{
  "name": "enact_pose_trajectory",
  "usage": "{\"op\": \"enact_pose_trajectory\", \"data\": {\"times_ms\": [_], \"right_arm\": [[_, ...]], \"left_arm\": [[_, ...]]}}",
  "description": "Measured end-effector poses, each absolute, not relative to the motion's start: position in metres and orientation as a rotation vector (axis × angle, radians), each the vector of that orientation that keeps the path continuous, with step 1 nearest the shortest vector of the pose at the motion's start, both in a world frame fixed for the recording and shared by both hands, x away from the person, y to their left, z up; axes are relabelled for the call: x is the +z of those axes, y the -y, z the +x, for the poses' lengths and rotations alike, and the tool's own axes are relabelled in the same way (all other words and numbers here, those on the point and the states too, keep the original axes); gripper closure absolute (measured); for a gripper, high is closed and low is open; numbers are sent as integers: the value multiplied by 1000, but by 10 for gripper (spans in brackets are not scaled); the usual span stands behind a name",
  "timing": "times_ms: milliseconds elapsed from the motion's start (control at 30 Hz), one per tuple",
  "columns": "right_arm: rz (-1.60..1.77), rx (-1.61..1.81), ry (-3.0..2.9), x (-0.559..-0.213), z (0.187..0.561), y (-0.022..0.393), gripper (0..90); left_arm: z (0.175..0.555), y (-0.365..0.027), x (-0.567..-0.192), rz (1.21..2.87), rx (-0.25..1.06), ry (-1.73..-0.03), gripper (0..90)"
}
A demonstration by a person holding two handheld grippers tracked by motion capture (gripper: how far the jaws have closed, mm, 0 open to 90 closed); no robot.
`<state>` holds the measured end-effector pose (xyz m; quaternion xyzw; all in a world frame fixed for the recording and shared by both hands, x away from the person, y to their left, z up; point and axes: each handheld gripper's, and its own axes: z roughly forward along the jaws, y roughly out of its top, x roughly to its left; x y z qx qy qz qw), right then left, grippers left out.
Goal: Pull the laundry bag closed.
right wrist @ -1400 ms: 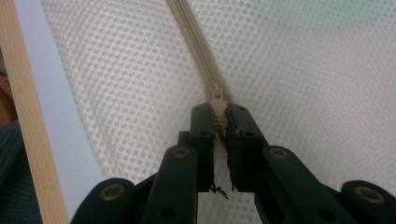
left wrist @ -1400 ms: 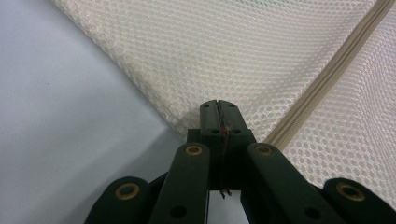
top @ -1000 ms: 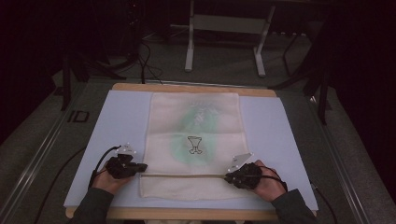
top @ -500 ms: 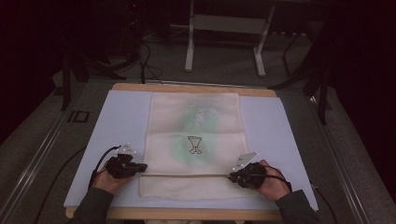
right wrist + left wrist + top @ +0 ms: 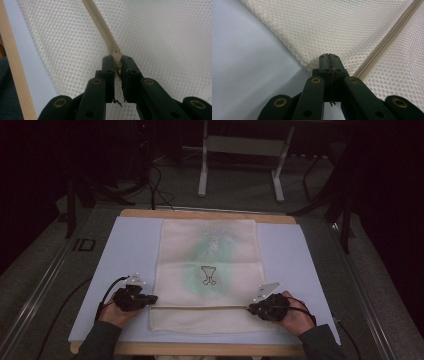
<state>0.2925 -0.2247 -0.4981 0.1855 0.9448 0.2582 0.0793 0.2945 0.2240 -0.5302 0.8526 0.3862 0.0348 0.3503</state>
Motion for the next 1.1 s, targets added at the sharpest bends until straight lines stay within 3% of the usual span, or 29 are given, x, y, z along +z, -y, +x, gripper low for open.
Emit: {"op": "enact_pose_trajectory", "data": {"times_ms": [1100], "right_arm": [[605,784,-2824,-498,299,247,819]], "left_arm": [[295,-224,-530,2212,91,-998,900]]}}
